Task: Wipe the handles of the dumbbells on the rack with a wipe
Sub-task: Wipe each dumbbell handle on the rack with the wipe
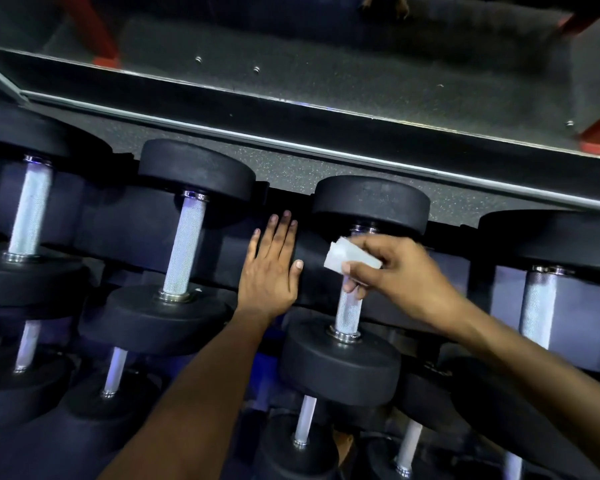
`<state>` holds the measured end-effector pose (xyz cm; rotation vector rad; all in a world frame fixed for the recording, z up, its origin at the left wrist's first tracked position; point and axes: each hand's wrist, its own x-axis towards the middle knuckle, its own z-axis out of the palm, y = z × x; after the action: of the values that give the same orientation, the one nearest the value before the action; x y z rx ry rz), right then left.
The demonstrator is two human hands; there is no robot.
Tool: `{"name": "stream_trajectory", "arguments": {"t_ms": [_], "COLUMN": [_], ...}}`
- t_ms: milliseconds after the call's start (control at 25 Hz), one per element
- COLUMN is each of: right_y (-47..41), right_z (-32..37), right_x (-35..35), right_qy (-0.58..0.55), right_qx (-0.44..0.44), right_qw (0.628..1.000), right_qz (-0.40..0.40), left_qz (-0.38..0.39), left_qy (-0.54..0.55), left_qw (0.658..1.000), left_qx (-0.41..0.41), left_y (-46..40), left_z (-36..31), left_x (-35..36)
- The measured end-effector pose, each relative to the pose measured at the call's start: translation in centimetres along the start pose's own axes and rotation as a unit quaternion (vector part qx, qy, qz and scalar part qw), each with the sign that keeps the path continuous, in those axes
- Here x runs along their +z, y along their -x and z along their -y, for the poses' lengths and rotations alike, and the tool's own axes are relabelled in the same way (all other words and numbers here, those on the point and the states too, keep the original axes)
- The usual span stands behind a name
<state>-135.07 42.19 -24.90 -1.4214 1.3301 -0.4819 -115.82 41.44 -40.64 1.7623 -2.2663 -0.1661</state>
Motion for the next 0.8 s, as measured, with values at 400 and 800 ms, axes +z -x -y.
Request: {"name": "stream_trajectory", "arguments": {"t_ms": [400, 800], "right_y": [-1.5, -4.1], "right_z": [-4.4, -0.6], "right_x": [-1.6, 2.4], "right_qy": [0.557, 0.74], "right_qx": [-0.394, -0.185], "right_qw": [0.709, 0.613], "right_qz": [0.181, 0.209], "left_qz": [-0.001, -0.008], "left_qy": [-0.006, -0.012], "left_qw": [1.0, 1.0], "left_qx": [0.005, 0.006], "left_y": [0.0, 0.0], "left_z": [-0.1, 0.0], "left_x": [0.1, 0.0]}}
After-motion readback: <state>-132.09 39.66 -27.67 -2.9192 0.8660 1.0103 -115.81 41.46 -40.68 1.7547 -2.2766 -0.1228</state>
